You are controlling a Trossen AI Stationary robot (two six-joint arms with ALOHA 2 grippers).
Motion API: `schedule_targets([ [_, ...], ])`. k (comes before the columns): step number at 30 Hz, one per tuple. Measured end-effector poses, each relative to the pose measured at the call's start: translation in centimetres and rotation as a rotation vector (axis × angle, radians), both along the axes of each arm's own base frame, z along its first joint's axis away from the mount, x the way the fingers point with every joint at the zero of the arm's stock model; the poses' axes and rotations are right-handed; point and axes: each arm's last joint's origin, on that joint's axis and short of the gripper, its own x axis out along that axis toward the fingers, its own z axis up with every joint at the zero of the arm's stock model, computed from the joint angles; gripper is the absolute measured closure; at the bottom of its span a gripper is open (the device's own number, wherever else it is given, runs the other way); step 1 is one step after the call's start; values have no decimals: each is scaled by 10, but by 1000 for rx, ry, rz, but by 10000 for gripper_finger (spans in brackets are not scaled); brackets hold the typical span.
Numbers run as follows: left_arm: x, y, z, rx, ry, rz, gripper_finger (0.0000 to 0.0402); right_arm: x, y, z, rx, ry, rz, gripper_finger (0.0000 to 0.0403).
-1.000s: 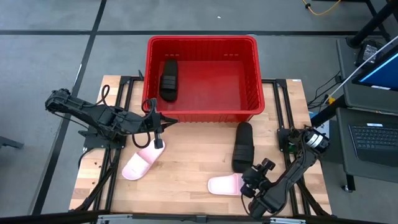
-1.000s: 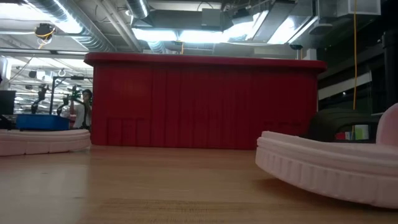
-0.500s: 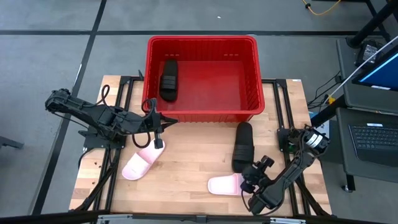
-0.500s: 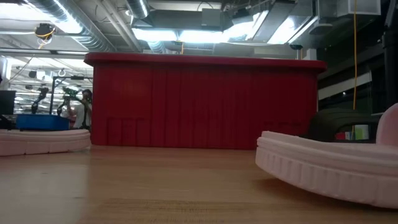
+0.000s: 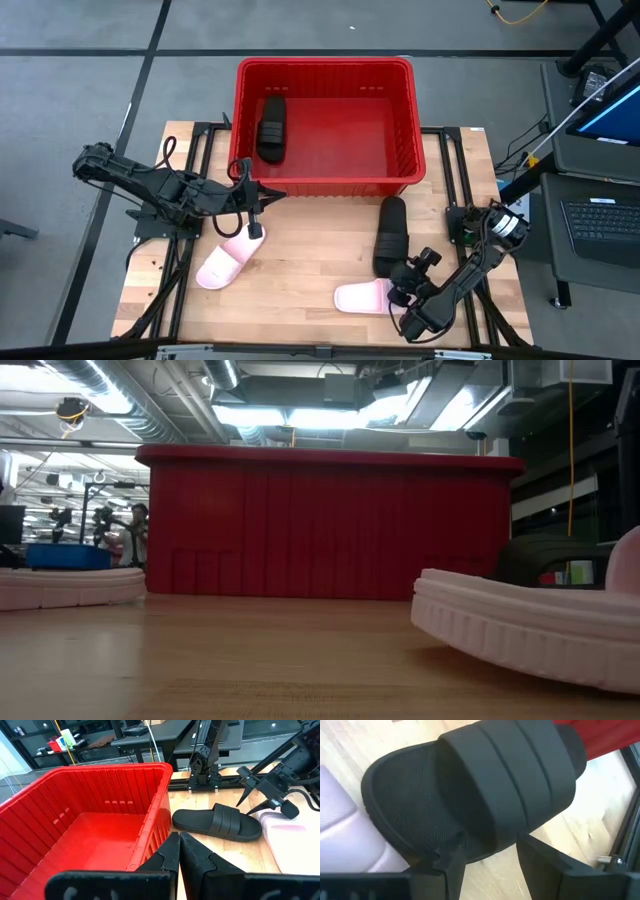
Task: Pick and place slides into bin
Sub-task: Put the black slides into the red bin
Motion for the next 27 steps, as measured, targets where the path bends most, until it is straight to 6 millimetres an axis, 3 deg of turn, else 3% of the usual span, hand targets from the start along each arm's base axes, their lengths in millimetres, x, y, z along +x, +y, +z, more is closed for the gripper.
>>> schedule_targets([
  [15,0,0,0,-9,-3,3,396,8,-8,-1,-17,21,5,244],
  [20,0,0,0,-8,-3,3,394,8,-8,-1,-16,19,1,291],
  [27,0,0,0,-9,-3,3,398,8,-8,-1,-14,6,-13,391],
])
